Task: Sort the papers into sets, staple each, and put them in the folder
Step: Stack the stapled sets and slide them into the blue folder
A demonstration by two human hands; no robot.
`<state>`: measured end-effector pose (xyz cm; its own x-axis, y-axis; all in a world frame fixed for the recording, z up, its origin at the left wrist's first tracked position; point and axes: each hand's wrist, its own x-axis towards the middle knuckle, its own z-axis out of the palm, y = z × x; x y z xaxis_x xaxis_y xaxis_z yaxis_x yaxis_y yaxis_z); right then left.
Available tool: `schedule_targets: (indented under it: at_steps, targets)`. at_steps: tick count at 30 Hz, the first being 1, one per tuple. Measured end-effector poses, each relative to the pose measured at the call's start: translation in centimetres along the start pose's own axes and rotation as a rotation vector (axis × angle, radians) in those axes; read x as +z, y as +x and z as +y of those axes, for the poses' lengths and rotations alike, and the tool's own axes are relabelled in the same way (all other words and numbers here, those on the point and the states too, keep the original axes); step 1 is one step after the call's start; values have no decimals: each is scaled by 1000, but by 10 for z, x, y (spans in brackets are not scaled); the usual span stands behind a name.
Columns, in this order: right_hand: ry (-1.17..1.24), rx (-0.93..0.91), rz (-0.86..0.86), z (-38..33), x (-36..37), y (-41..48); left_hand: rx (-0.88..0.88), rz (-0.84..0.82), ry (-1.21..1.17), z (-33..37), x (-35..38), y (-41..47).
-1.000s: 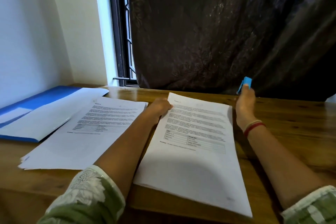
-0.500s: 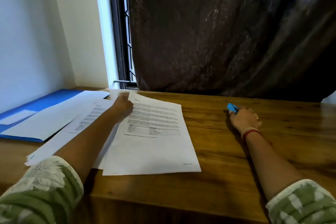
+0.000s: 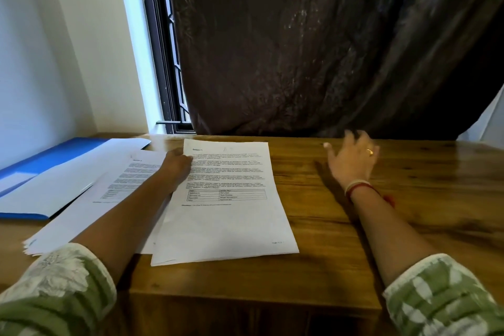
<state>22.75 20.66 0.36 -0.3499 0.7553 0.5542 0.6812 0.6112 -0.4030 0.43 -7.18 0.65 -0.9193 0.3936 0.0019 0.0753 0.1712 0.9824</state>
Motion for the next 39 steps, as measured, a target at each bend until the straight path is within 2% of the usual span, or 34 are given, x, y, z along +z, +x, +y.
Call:
schedule_targets:
  at_steps: [2,5,8,10,13,17,19,21,24,28,35,39]
  targets:
    - [452,-42,-86,-39,-4,-15,-7,24,-40,5,4,-2]
    - [936,56,-470,-88,-6,-53,-24,76,-86,8,7,-3]
    - [1032,45,-793,-96,-1,-73,-75,87,-187,6,5,-2]
    - [994,-31,-873,-91,2,-69,-83,88,-214,6,2,-3]
    - [955,38,-972,-83,9,-59,-64,57,-175,5,-2,-5]
    - [1019,195,-936,-77,17,-54,4,-17,-64,0,-19,-12]
    - [1049,243,-889,-77,18,-53,134,36,242,-8,-37,-2]
    - [1068,297,-851,-77,20,-50,185,150,571,-15,-59,8]
    - [1053,313,-867,-78,18,-50,87,278,790,-17,-89,8]
    - [1017,303,-906,-80,15,-53,-71,194,1030,-25,-114,2]
    - [937,278,-926,-83,14,-54,14,67,1121,-19,-106,-8]
    - [947,318,-928,-81,12,-50,-8,-10,1109,-6,-88,-15]
